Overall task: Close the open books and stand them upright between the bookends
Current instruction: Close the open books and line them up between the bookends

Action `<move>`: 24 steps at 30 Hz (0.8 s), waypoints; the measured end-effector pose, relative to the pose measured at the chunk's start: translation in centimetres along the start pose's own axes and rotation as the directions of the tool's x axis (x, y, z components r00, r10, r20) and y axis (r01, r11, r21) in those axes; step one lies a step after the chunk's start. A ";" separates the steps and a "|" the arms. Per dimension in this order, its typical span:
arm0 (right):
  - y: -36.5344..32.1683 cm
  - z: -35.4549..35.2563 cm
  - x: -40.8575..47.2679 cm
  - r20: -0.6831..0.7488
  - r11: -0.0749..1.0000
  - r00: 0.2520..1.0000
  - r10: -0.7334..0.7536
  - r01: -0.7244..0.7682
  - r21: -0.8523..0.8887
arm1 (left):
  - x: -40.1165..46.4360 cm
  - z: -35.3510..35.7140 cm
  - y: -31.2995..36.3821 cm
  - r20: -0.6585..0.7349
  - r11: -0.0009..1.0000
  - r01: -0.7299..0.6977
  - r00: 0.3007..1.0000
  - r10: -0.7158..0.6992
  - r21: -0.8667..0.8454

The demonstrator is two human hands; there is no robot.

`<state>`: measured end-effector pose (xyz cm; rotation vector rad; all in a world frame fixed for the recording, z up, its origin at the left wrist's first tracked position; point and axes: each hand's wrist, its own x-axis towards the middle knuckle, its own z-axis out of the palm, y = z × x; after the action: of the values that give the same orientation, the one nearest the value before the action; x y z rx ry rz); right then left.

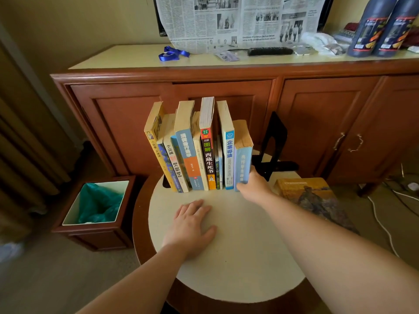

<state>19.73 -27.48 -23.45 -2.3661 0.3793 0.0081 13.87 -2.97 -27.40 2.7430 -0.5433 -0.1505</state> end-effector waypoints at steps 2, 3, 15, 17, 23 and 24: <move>-0.2 0.1 0.5 0.013 1.000 1.000 0.019 -0.019 -0.013 | 0.0 0.0 0.0 -0.008 1.000 0.000 1.000 0.000 0.002; -0.4 0.0 0.6 0.020 1.000 1.000 0.023 -0.022 -0.019 | 0.0 -0.1 0.0 -0.008 1.000 0.000 1.000 0.000 0.004; 5.3 -7.4 -4.7 -0.216 0.978 0.975 -0.057 0.011 -0.210 | 0.0 0.0 0.0 0.005 1.000 0.010 1.000 -0.010 0.000; 8.2 -9.5 -6.8 -0.347 0.943 0.936 -0.054 -0.067 -0.326 | 0.0 -0.1 0.0 0.012 1.000 0.011 1.000 -0.011 0.004; 12.0 -10.8 -10.3 -0.327 0.872 0.884 0.333 -0.421 -0.250 | 0.3 -0.3 1.6 0.030 0.997 0.079 0.996 -0.079 -0.006; 11.8 -10.6 -10.6 -0.320 0.873 0.887 0.333 -0.418 -0.251 | 0.4 -0.3 2.4 0.024 0.995 0.101 0.995 -0.100 -0.022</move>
<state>5.29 -39.89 -22.35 -2.5691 1.0437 -0.0734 13.45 -5.07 -26.31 2.7496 -0.4071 -0.2110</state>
